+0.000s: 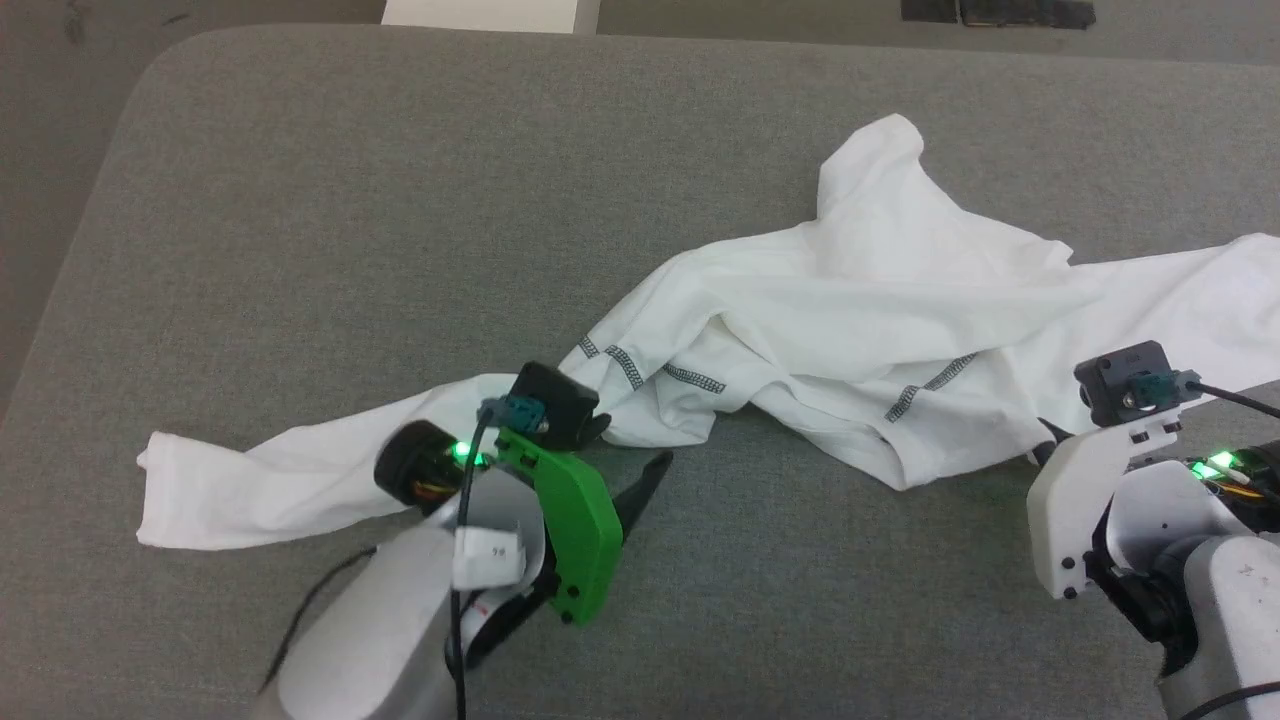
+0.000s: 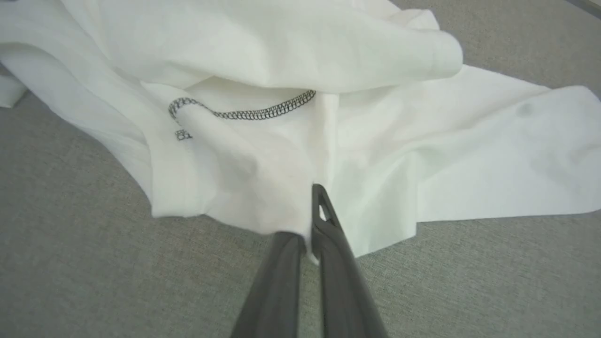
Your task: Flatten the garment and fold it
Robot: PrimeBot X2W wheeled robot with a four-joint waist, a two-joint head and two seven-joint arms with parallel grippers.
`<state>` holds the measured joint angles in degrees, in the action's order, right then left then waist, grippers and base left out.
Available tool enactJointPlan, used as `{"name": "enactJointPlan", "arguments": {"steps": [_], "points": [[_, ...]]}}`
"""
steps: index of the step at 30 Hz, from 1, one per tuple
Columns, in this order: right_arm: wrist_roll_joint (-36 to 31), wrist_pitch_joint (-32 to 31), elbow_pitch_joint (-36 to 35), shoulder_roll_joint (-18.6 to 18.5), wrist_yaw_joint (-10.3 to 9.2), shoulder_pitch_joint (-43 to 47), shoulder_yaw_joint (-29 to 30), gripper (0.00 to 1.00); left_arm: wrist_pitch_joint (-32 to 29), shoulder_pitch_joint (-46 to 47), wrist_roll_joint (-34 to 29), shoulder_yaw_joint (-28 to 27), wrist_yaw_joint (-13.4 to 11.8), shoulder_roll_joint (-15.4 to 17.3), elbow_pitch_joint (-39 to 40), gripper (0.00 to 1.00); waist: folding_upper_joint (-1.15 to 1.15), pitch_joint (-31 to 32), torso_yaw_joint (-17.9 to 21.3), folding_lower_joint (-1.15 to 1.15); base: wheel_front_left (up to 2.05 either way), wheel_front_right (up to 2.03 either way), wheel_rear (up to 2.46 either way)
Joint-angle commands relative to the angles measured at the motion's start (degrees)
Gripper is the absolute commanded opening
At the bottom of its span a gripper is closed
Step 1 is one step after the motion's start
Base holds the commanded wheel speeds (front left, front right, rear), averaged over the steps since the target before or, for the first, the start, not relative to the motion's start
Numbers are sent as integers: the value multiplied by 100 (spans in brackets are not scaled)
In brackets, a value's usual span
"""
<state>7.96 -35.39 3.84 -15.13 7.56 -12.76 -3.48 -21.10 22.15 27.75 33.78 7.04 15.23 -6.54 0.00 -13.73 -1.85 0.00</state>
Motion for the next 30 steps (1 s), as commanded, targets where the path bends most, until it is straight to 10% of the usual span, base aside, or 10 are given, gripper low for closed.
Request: {"name": "enactJointPlan", "arguments": {"steps": [1,11,14,30], "points": [[56,-19,-52,50,-8,9,-27,0,-261,316,-4,96,31,129,-145,100,0,-69,38,0,0,0,0],[116,67,-94,159,-8,-173,-86,0,-885,1024,300,480,43,148,-1109,100,0,-337,301,0,0,0,0],[115,106,-89,170,-8,-165,-63,0,-756,1047,326,491,43,130,-1297,0,0,-377,329,0,0,0,0],[643,-8,-338,106,-8,-174,348,0,-447,1015,1770,-10,38,327,-413,0,0,66,122,0,0,0,0]]}}
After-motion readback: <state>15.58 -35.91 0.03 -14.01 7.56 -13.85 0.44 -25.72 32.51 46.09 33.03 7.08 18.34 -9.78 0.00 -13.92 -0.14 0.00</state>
